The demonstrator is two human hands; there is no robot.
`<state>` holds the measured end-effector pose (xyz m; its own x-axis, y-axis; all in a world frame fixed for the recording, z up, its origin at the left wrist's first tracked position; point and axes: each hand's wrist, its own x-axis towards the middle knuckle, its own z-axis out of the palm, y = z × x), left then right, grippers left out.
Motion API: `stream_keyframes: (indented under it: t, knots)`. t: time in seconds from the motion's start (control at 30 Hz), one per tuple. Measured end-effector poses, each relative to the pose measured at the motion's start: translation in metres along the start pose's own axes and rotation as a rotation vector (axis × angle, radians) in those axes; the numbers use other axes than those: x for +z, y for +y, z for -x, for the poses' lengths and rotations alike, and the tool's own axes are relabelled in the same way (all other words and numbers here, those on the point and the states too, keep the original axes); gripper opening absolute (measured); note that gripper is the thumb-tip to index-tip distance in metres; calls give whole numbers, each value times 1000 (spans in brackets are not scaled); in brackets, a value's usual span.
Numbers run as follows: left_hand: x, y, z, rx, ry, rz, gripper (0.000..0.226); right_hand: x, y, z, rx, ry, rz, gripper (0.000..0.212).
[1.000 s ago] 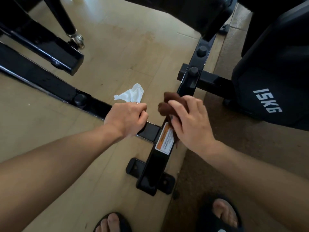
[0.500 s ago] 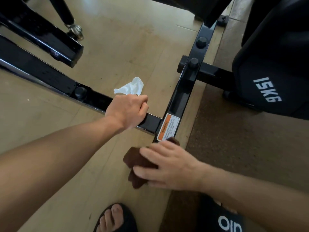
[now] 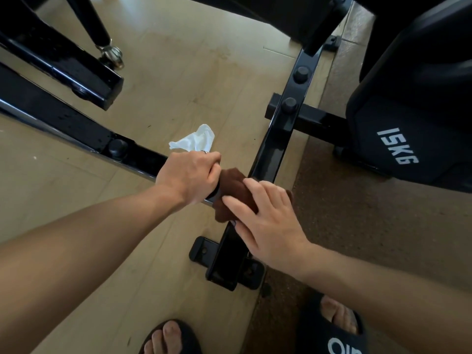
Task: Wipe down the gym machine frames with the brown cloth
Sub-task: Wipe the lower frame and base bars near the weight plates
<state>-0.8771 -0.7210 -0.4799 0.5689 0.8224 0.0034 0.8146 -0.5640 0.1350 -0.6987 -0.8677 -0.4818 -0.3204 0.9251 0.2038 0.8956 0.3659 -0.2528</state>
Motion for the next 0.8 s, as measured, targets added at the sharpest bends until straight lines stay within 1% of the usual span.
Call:
stream_keyframes:
  t: [0.07,0.13,0.23,0.33,0.4,0.5,0.53,0.67,0.73,0.8]
  knots:
    - [0,1,1,-1,-2,8,26,-3,15,-8,-73,-38,19,43]
    - [-1,2,0,-10,-9,14,26,-6,32,-23,-54,-28,23,43]
    - [0,1,0,-28,-18,12,26,-12,61,-56,156,54,36,41]
    - [1,0,1,-25,-19,11,26,-19,88,-90,369,65,151,42]
    - [1,1,-1,-18,-20,10,26,-20,95,-102,457,70,183,43]
    - [1,1,-1,-17,-14,12,26,-16,74,-95,519,79,156,42]
    - [1,1,-2,-12,-11,16,26,-15,60,-85,490,70,147,42]
    - [2,0,-1,15,25,13,31,-7,10,-33,221,41,64,39]
    - [3,-1,0,26,46,12,34,-7,11,-27,120,30,33,38]
    - [5,-1,0,32,65,9,33,-12,29,-35,97,64,-2,39]
